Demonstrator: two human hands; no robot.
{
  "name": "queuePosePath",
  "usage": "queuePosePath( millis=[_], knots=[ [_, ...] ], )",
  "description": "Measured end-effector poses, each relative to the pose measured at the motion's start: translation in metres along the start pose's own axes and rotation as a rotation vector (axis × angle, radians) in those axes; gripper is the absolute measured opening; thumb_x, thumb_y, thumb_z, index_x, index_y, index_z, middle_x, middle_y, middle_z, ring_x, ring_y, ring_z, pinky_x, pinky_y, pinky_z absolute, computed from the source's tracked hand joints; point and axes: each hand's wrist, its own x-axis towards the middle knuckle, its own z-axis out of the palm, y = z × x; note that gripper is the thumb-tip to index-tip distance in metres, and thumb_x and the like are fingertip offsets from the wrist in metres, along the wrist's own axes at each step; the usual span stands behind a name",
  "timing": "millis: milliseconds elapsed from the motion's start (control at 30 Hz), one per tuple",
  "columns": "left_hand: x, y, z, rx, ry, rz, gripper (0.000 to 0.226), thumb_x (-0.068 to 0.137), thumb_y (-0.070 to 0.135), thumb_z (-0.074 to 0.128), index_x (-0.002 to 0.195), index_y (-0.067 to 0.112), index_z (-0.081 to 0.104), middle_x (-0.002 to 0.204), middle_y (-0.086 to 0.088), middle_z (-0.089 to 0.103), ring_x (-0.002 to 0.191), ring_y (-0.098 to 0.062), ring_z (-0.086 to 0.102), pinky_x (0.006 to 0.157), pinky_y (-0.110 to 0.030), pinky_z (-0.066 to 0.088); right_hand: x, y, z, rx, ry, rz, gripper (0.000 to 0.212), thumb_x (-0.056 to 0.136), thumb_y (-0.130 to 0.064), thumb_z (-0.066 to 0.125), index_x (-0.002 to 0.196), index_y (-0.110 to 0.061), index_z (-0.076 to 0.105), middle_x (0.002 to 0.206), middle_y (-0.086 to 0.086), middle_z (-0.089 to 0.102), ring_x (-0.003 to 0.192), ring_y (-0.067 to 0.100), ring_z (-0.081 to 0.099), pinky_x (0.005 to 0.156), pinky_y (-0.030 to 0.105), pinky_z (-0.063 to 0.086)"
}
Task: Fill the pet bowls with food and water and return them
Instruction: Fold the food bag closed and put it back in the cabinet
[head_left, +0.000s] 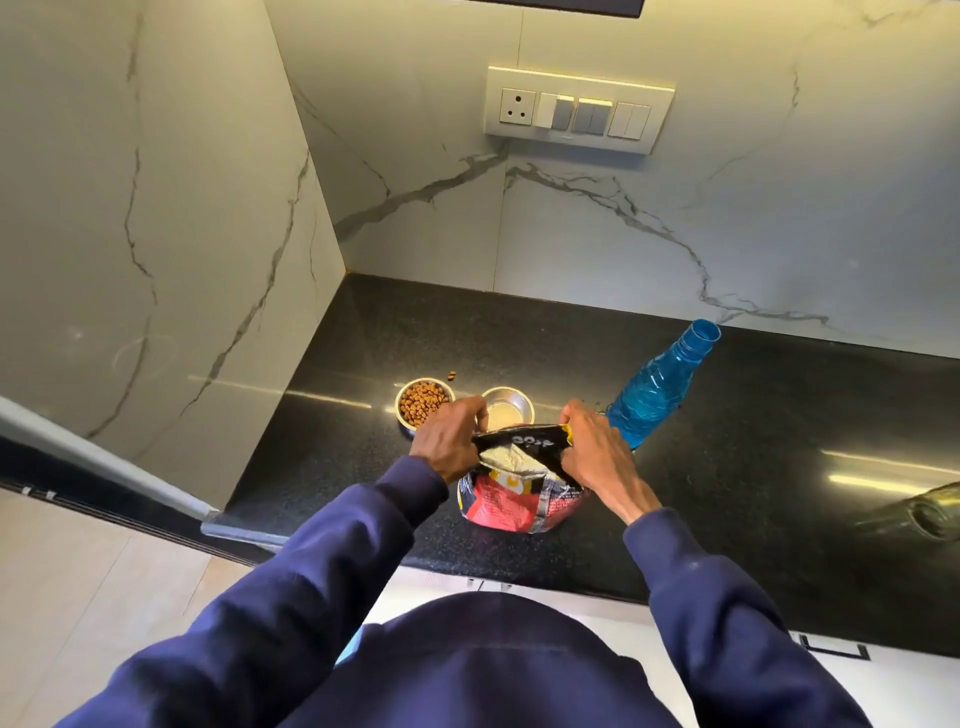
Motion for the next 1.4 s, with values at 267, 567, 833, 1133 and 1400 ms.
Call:
queuePosePath(
  millis=[267,567,833,1133,1400],
  knots=[
    [0.002,-0.012,0.008,-0.039,0.090,0.217,0.022,0.081,-0.003,0.066,0.077,0.019,0.064,0.096,0.003,0.053,0.093,-0.016,0.046,0.075,-0.027,0.036,-0.021,0.019,-0.009,0.229,0.150,-0.440,0.028,0.090,-0.007,0.071,0.116,-0.014,0.063,0.118,0.000,0.060,0.113,0.015,0.055,0.102,0.034,0.048],
    [0.000,-0.006,0.005,-0.252,0.087,0.343,0.025,0.096,0.005,0.057,0.116,0.011,0.070,0.119,-0.007,0.067,0.110,-0.018,0.061,0.097,-0.035,0.053,-0.049,0.032,0.003,-0.045,-0.062,-0.579,0.046,0.097,-0.048,0.062,0.122,-0.011,0.071,0.125,0.004,0.071,0.124,0.013,0.061,0.131,0.043,0.010],
    [-0.014,0.002,0.020,0.143,-0.005,0.531,0.033,0.101,0.037,0.055,0.130,0.023,0.063,0.143,-0.011,0.048,0.125,-0.026,0.051,0.099,-0.045,0.051,-0.044,0.025,0.003,-0.127,0.128,-0.605,0.032,0.092,-0.038,0.058,0.095,-0.009,0.070,0.090,0.005,0.073,0.083,0.020,0.069,0.081,0.036,0.059],
    [-0.016,-0.016,0.025,0.165,0.082,0.548,0.021,0.103,0.025,0.055,0.113,0.012,0.068,0.119,-0.009,0.065,0.106,-0.024,0.060,0.088,-0.042,0.055,-0.037,0.050,0.010,-0.228,0.165,-0.681,0.044,0.103,-0.047,0.042,0.120,-0.011,0.061,0.125,0.009,0.060,0.111,0.022,0.059,0.100,0.038,0.054],
    [-0.028,-0.019,0.033,0.068,0.149,0.412,0.026,0.098,0.026,0.054,0.108,0.006,0.069,0.138,-0.018,0.052,0.120,-0.030,0.059,0.093,-0.044,0.060,-0.035,0.049,0.016,-0.215,0.217,-0.559,0.069,0.102,-0.050,0.046,0.153,-0.005,0.033,0.143,0.017,0.045,0.127,0.028,0.052,0.111,0.044,0.049]
  ],
)
